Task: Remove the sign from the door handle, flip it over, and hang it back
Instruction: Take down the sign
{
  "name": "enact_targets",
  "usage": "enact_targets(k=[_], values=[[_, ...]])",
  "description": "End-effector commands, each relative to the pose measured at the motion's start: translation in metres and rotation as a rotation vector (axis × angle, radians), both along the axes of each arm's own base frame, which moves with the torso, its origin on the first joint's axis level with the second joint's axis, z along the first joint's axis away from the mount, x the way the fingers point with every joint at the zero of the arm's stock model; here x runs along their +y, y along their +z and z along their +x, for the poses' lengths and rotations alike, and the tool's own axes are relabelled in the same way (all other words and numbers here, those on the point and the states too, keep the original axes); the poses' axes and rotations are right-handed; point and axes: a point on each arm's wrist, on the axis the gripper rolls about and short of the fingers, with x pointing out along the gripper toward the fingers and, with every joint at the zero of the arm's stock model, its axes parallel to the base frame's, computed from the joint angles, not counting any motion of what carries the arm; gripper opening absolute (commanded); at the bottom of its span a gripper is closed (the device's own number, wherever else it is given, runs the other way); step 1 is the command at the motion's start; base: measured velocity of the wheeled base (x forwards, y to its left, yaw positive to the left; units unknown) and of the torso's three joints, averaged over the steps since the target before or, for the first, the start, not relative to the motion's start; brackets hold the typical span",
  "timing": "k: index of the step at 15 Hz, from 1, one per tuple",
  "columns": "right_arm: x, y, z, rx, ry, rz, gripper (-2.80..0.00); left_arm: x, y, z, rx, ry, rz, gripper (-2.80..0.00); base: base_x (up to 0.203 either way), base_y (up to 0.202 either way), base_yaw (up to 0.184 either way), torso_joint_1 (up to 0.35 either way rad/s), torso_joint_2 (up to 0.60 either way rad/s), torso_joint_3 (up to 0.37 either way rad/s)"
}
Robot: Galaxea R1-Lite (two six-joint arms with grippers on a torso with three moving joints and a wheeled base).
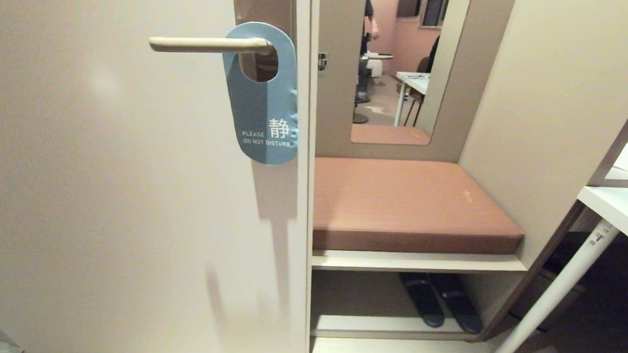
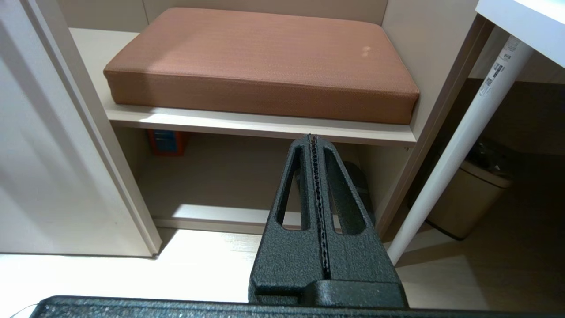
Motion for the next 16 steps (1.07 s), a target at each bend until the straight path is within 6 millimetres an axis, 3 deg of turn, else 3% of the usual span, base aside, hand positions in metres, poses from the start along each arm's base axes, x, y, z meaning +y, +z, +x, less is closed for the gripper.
enact_targets(k=[1, 16], values=[[0.0000, 0.0000, 0.0001, 0.001, 0.000, -0.001, -2.80, 0.0000, 0.0000, 0.0001, 0.001, 0.000, 0.001, -2.80, 0.000, 0.000, 0.000, 0.000, 0.00, 0.000], [0.0000, 0.0000, 0.0001, 0.001, 0.000, 0.001, -2.80, 0.0000, 0.0000, 0.0001, 0.001, 0.000, 0.001, -2.80, 0.000, 0.000, 0.000, 0.000, 0.00, 0.000]])
